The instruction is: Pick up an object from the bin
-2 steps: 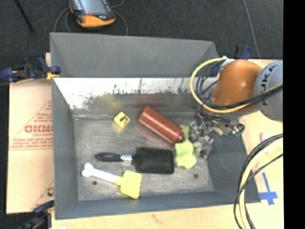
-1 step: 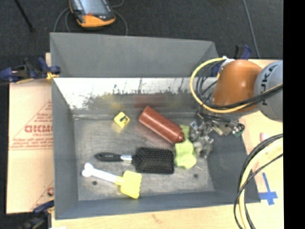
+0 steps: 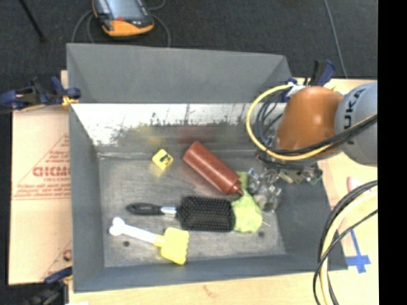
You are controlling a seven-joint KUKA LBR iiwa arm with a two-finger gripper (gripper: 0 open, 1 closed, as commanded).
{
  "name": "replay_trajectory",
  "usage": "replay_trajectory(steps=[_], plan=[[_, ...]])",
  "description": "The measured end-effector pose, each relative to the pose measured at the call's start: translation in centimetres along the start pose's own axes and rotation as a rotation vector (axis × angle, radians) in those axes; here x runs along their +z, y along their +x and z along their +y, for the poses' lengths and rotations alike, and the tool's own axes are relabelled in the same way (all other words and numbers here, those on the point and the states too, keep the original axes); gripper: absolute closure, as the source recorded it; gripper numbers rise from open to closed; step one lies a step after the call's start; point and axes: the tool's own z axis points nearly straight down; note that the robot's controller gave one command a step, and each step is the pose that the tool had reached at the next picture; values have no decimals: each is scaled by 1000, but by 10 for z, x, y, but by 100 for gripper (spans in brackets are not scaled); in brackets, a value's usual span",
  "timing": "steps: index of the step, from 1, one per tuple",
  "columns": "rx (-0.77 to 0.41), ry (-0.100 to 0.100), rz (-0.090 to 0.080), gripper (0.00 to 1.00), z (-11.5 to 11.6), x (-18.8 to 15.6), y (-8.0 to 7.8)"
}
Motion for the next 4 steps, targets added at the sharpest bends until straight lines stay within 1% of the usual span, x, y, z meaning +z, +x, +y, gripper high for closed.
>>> replay_trajectory(steps=[1,2,3,4], plan=[[-296,-23,3,0,46,-23,-5],[-297,-24,3,0,46,-23,-5],[-427,-17,-8,100,97,3,-25],[-428,-17,-7,100,97,3,-25]])
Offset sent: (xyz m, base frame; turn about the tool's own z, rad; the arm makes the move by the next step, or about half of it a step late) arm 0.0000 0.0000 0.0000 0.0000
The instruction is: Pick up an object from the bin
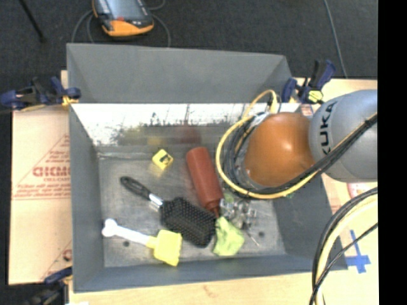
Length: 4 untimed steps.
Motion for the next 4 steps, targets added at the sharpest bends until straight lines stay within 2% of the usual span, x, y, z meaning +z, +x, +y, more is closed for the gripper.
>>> replay_trajectory(steps=[1,2,4], plan=[[-58,0,0,100,5,0,10],[-381,-3,2,100,19,0,22],[-382,-2,2,100,19,0,22]])
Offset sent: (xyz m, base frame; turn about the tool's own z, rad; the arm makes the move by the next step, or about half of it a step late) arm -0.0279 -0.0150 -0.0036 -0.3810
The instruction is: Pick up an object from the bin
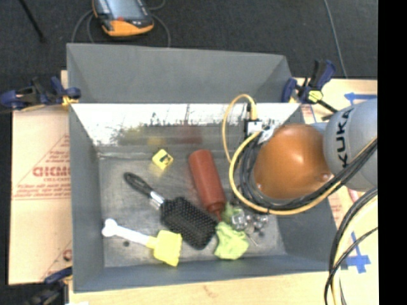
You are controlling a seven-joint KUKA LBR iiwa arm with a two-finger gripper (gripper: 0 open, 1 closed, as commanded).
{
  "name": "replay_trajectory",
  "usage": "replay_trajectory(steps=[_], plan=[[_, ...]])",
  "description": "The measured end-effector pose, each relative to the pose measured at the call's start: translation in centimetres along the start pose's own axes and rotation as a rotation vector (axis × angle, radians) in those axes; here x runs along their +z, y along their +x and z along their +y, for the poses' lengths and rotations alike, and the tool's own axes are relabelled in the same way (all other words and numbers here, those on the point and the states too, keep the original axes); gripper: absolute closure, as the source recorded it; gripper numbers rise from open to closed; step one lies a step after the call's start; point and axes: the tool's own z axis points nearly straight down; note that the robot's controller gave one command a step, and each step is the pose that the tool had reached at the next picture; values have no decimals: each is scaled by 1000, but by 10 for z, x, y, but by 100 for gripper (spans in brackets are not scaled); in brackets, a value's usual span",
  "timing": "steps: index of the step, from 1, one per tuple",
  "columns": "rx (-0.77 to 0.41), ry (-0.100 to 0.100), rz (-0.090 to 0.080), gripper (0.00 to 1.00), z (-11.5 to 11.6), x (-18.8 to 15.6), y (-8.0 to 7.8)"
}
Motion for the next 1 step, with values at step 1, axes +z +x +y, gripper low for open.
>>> replay_trajectory(steps=[1], plan=[[5,-5,0,100,-8,-153,-4]])
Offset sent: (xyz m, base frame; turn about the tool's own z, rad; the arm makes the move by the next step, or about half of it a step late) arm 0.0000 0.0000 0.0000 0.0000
